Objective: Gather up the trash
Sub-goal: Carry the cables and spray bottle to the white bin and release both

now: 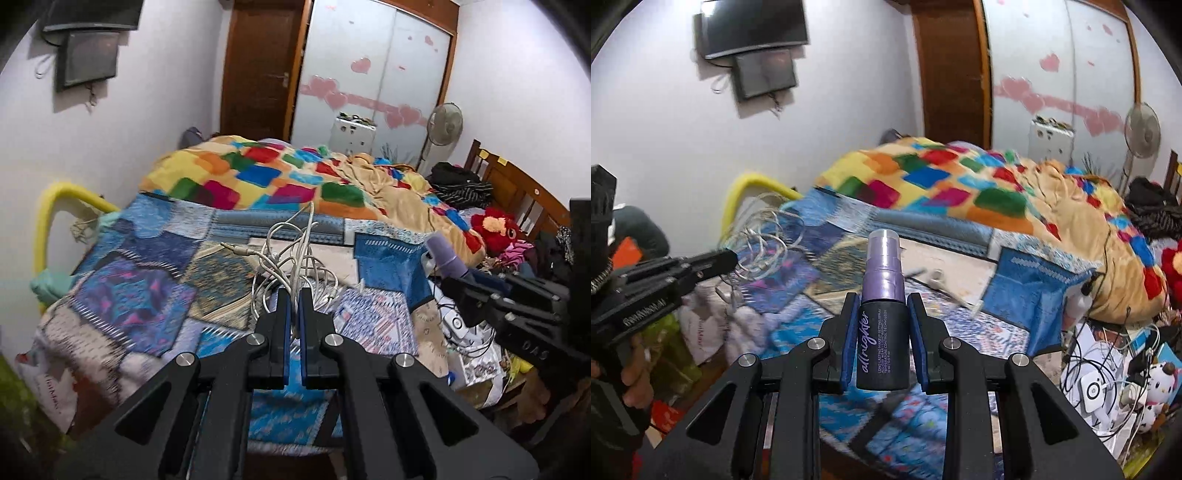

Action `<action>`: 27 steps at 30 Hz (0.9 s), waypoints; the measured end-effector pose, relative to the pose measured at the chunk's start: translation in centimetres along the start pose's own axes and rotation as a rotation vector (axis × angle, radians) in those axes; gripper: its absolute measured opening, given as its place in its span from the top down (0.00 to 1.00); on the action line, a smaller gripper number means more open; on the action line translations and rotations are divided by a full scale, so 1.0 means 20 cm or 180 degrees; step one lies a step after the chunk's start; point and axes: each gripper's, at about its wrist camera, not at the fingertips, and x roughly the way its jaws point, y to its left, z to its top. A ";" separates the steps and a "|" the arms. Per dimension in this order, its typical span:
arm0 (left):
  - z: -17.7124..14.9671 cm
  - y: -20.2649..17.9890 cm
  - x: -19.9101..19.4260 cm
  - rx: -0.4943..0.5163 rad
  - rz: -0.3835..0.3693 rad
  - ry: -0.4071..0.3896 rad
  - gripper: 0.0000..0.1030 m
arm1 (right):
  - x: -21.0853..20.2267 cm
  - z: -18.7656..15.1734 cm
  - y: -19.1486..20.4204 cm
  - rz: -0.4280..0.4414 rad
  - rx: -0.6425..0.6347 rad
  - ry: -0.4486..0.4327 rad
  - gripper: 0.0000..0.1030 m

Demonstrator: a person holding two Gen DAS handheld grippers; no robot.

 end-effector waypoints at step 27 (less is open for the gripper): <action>-0.90 0.78 -0.53 -0.0804 0.0791 0.0494 0.98 | 0.31 -0.49 1.04 0.0996 -0.0688 0.0838 0.77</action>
